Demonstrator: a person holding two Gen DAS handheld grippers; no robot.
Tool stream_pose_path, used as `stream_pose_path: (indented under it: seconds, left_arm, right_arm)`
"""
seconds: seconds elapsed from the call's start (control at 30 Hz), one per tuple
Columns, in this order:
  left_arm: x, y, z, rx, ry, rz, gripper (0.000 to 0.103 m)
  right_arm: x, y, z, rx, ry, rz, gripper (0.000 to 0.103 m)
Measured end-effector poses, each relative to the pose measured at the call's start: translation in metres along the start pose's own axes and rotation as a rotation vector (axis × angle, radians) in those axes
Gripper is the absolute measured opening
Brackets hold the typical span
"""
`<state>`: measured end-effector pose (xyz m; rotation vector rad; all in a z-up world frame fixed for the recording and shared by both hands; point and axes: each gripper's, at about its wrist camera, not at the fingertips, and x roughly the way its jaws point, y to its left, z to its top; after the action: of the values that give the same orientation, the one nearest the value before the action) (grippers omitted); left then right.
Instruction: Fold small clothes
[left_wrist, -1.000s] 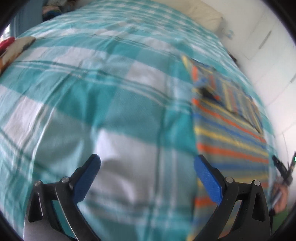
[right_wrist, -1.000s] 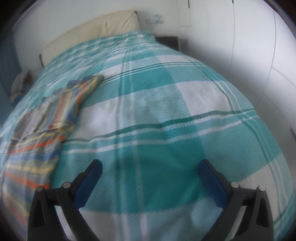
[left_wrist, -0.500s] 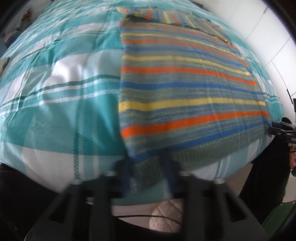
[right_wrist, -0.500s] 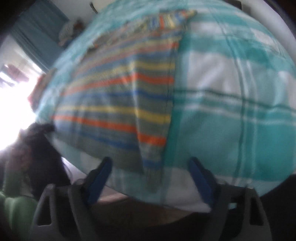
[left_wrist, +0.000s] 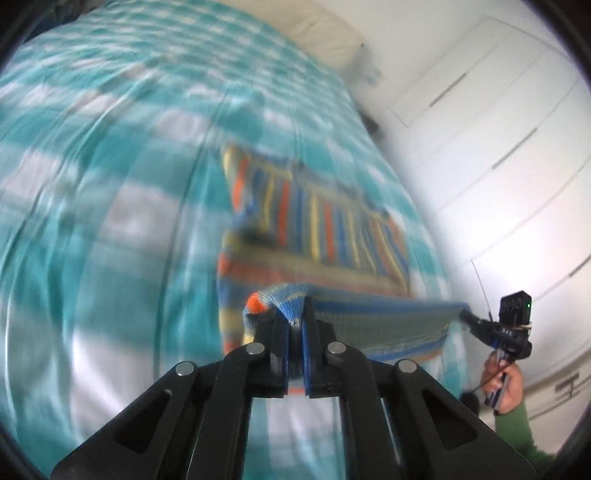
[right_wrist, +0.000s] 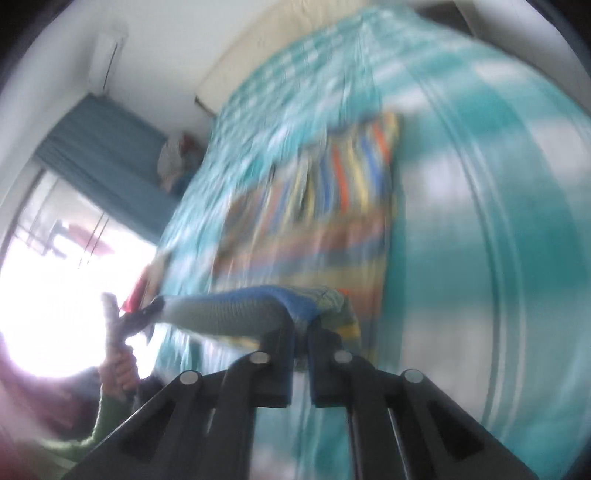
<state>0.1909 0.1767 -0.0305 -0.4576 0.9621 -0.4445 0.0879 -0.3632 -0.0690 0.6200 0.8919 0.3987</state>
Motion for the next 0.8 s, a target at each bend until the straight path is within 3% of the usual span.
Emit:
stream_pose_path:
  seconds: [0.1, 0.13, 0.17, 0.2, 0.23, 0.27, 0.3, 0.37, 0.53, 0.6, 0.63, 0.67, 0.7, 0.73, 0.77, 0.8]
  left_arm:
    - [0.057, -0.006, 0.063, 0.016, -0.022, 0.026, 0.007]
    - [0.080, -0.004, 0.083, 0.001, -0.031, 0.050, 0.013]
    - [0.102, 0.004, 0.101, -0.043, -0.029, 0.083, 0.036]
    - [0.119, 0.011, 0.107, -0.107, -0.022, 0.121, 0.060]
    - [0.128, 0.028, 0.112, -0.198, -0.022, 0.154, 0.063]
    - [0.131, 0.036, 0.109, -0.239, -0.021, 0.150, 0.062]
    - [0.129, 0.041, 0.105, -0.262, -0.017, 0.128, 0.062]
    - [0.116, 0.045, 0.091, -0.228, -0.022, 0.088, 0.065]
    - [0.089, 0.021, 0.037, -0.029, 0.002, 0.150, 0.088]
    - [0.102, 0.005, 0.016, 0.078, 0.049, 0.242, 0.087]
    - [0.112, -0.002, 0.006, 0.147, 0.085, 0.345, 0.083]
    - [0.123, -0.003, -0.003, 0.204, 0.127, 0.460, 0.073]
    - [0.127, 0.000, -0.010, 0.222, 0.156, 0.518, 0.069]
    - [0.121, 0.005, -0.017, 0.214, 0.157, 0.517, 0.069]
    - [0.111, 0.006, -0.019, 0.201, 0.140, 0.518, 0.070]
    - [0.098, 0.004, -0.022, 0.194, 0.120, 0.544, 0.073]
  right_arm:
    - [0.038, -0.012, 0.076, 0.007, -0.065, -0.030, 0.006]
    - [0.057, -0.020, 0.105, 0.020, -0.087, -0.027, 0.007]
    - [0.076, -0.024, 0.121, 0.037, -0.112, -0.020, 0.012]
    - [0.090, -0.037, 0.139, 0.063, -0.148, -0.020, 0.019]
    - [0.104, -0.050, 0.153, 0.095, -0.174, -0.045, 0.045]
    - [0.112, -0.060, 0.162, 0.134, -0.188, -0.100, 0.054]
    - [0.116, -0.068, 0.164, 0.166, -0.198, -0.133, 0.054]
    - [0.111, -0.073, 0.157, 0.172, -0.206, -0.101, 0.054]
    - [0.081, -0.039, 0.106, -0.068, -0.133, -0.133, 0.054]
    - [0.083, -0.023, 0.084, -0.175, -0.088, -0.118, 0.054]
    - [0.088, -0.012, 0.074, -0.245, -0.055, -0.110, 0.054]
    - [0.098, -0.006, 0.064, -0.306, -0.019, -0.110, 0.053]
    - [0.107, -0.006, 0.055, -0.355, 0.024, -0.142, 0.050]
    - [0.124, -0.014, 0.044, -0.389, 0.116, -0.268, 0.047]
    - [0.131, -0.030, 0.039, -0.369, 0.174, -0.328, 0.039]
    - [0.124, -0.038, 0.036, -0.343, 0.164, -0.323, 0.039]
